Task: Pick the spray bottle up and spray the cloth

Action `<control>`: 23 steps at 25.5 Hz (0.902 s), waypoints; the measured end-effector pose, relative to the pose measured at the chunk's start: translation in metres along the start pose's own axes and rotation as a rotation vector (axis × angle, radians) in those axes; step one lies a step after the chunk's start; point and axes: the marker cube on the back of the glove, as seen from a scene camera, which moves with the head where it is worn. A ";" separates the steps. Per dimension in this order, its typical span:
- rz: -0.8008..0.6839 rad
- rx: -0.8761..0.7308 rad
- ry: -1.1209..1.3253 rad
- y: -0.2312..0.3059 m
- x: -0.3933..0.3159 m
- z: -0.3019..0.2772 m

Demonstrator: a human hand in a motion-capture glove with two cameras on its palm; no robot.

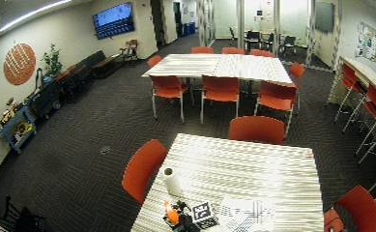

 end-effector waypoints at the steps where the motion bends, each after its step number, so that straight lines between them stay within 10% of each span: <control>1: 0.001 0.001 0.001 0.001 0.001 -0.001; 23: 0.015 -0.057 0.049 0.012 0.025 0.011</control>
